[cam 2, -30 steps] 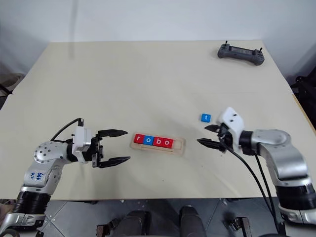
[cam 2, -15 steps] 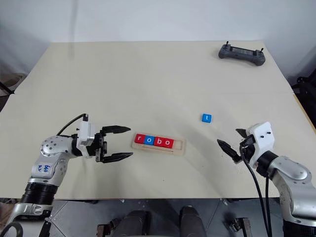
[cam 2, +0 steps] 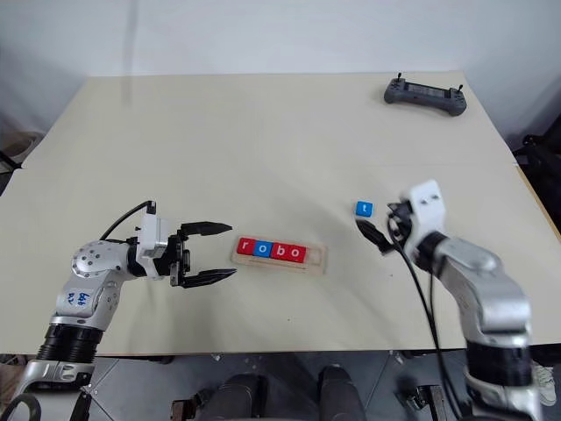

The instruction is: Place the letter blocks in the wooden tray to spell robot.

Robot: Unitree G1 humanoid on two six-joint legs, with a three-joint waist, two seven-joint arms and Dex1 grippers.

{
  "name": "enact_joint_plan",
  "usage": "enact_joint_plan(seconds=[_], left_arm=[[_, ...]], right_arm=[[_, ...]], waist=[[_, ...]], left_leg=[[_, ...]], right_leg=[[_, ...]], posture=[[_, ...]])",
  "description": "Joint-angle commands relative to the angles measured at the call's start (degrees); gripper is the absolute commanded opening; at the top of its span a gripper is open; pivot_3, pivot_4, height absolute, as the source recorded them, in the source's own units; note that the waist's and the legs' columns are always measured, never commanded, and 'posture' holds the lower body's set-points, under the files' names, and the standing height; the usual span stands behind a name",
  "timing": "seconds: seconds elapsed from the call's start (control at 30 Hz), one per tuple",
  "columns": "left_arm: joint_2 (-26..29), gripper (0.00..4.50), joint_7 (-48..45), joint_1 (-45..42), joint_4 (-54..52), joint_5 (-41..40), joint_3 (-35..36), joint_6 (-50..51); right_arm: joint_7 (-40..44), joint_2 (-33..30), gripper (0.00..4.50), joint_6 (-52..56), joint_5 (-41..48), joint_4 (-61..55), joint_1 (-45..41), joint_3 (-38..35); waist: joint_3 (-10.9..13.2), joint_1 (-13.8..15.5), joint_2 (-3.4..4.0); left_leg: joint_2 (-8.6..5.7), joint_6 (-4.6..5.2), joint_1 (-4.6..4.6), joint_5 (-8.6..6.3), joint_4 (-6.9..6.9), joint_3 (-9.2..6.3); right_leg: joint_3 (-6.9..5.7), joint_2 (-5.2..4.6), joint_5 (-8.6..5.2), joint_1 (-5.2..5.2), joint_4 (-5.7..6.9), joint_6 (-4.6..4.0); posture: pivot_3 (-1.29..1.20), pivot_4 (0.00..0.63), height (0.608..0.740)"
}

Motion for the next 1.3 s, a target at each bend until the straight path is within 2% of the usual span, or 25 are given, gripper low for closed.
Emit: enact_joint_plan(seconds=[0.03, 0.23, 0.57, 0.67, 0.9, 0.93, 1.1, 1.3], left_arm=[[0.3, 4.5, 0.6, 0.2, -2.2, -0.2, 1.1, 0.0], [0.7, 4.5, 1.4, 1.7, -4.0, -0.5, 1.7, 0.3], [0.9, 4.5, 2.7, 3.5, -5.8, -0.7, 2.4, 0.7], [0.7, 4.5, 3.0, 3.4, -5.8, -0.7, 2.4, 0.6], [0.1, 4.5, 2.9, 2.8, -4.8, -0.5, 1.8, 0.1], [0.1, 4.5, 2.9, 2.6, -4.6, -0.4, 1.7, 0.0], [-0.2, 4.5, 2.4, 2.3, -4.2, -0.5, 1.6, -0.2], [-1.0, 4.5, 1.1, 1.4, -5.1, -1.5, 1.8, -1.5]], right_arm=[[-7.2, 2.6, 4.43, 3.6, -3.4, 3.6, -3.3, 1.2], [-17.0, 8.7, 4.43, 2.4, -9.3, 12.5, -9.0, 2.9], [-23.4, 18.5, 4.43, 6.8, -8.7, 14.4, -11.0, 0.2], [-24.8, 19.8, 3.88, 8.2, -9.3, 12.5, -10.3, 0.2], [-25.4, 20.6, 1.61, 11.4, -9.5, 8.4, -9.6, 0.5], [-25.6, 20.5, 1.45, 11.7, -9.9, 7.8, -9.5, 0.7], [-24.7, 19.6, 1.45, 16.2, -9.0, 0.5, -6.7, -0.1], [-22.8, 16.8, 1.45, 26.1, -7.2, -15.9, 2.1, -1.7]], waist=[[0.0, 0.5, 0.0], [0.0, 0.2, 0.0], [0.0, -1.2, 0.02], [0.0, -1.3, 0.03], [0.0, -1.4, 0.03], [0.0, -1.4, 0.02], [0.0, -1.2, 0.03], [0.0, -0.8, 0.02]], left_leg=[[-0.01, -0.01, -0.04, 0.0, -0.01, -0.06], [-0.23, 0.04, -0.1, 0.01, 0.02, 0.03], [-0.09, -0.05, -0.09, 0.06, 0.0, 0.03], [-0.09, -0.05, -0.08, 0.06, -0.03, 0.04], [-0.1, -0.05, -0.08, 0.06, -0.04, 0.06], [-0.1, -0.05, -0.09, 0.06, -0.06, 0.09], [-0.12, -0.05, -0.11, 0.06, -0.08, 0.13], [-0.16, -0.04, -0.23, 0.05, -0.08, 0.12]], right_leg=[[-0.01, 0.0, 0.0, -0.02, -0.02, 0.0], [-0.05, -0.03, 0.0, -0.11, 0.04, 0.01], [-0.01, 0.0, 0.0, -0.27, 0.42, 0.0], [0.0, 0.0, 0.0, -0.3, 0.46, 0.0], [0.03, 0.01, 0.0, -0.38, 0.46, -0.01], [0.05, 0.01, -0.01, -0.4, 0.46, -0.01], [0.07, 0.01, -0.01, -0.5, 0.53, -0.02], [0.08, -0.01, -0.01, -0.59, 0.52, -0.02]], posture=[[0.0, 0.15, 0.74], [0.0, 0.15, 0.74], [0.0, 0.15, 0.74], [0.0, 0.15, 0.74], [0.0, 0.15, 0.74], [0.0, 0.15, 0.74], [0.0, 0.15, 0.74], [0.0, 0.15, 0.74]])
